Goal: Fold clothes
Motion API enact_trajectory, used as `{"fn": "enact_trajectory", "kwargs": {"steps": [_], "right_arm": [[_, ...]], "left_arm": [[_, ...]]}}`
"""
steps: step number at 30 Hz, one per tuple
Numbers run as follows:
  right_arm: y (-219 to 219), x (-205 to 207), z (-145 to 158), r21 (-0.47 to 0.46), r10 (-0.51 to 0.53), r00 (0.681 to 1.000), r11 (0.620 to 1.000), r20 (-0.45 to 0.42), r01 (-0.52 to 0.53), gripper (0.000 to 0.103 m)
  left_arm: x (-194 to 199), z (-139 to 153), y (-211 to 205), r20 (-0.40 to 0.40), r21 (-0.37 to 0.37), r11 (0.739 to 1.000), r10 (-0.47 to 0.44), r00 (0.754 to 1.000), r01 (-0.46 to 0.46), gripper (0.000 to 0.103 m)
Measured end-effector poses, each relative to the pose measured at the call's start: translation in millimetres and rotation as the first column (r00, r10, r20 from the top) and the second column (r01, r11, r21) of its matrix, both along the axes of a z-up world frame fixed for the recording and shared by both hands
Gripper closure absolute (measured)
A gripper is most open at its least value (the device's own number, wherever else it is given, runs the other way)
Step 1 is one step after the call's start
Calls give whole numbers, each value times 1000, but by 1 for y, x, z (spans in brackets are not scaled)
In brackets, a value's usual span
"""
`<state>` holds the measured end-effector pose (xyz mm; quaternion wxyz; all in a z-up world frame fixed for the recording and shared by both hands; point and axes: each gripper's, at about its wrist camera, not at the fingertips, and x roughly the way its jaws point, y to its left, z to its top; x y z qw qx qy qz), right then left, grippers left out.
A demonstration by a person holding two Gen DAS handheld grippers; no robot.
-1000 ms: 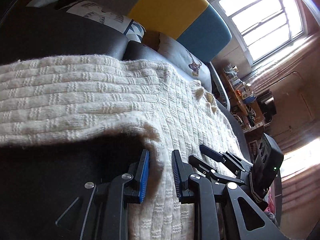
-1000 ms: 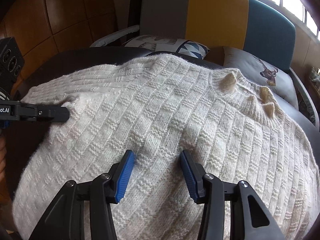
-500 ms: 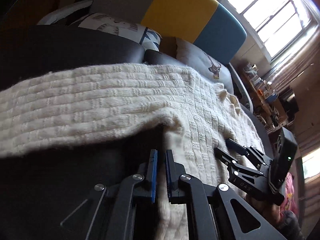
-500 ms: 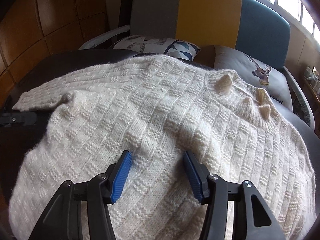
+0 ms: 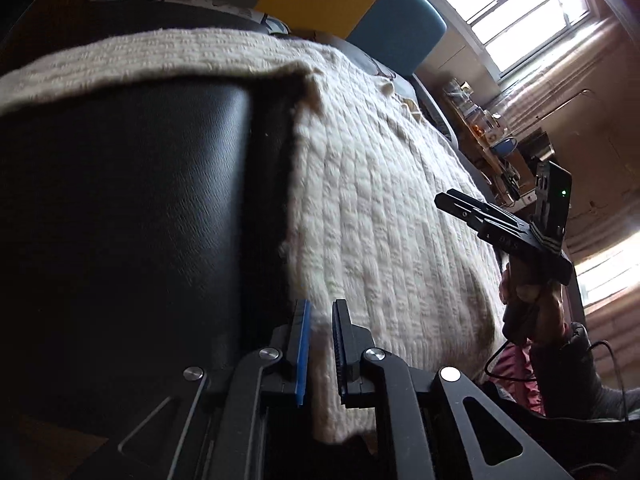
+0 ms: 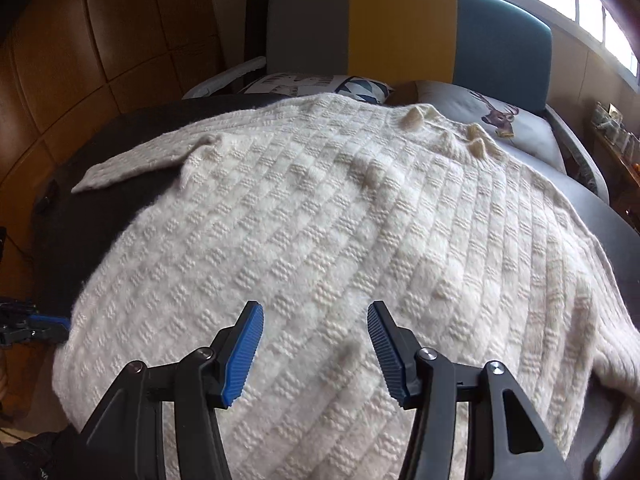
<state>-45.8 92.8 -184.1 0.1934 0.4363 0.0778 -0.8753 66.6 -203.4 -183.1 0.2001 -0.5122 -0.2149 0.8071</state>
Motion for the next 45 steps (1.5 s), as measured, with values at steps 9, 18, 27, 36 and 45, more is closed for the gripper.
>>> {"fn": "enact_trajectory", "kwargs": {"steps": [9,18,27,36,45], "right_arm": [[45,5,-20,63,-99,995,993,-18,100,34],[50,1,-23,36,-109,994,993,-7,109,23],[48,2,-23,37,-110,994,993,-7,110,21],[36,-6,-5,4,-135,991,991,-7,135,21],[-54,-65,18,28,7,999,1000,-35,-6,21]], "left_arm": [[27,-4,31,-27,-121,991,56,998,-59,103],[26,13,-65,-44,-97,942,318,947,-321,102],[-4,16,-255,11,-1,711,704,710,-704,101],[-71,-5,-301,63,-2,663,748,661,-749,101],[-105,-15,-301,53,-29,704,710,702,-710,103]]}}
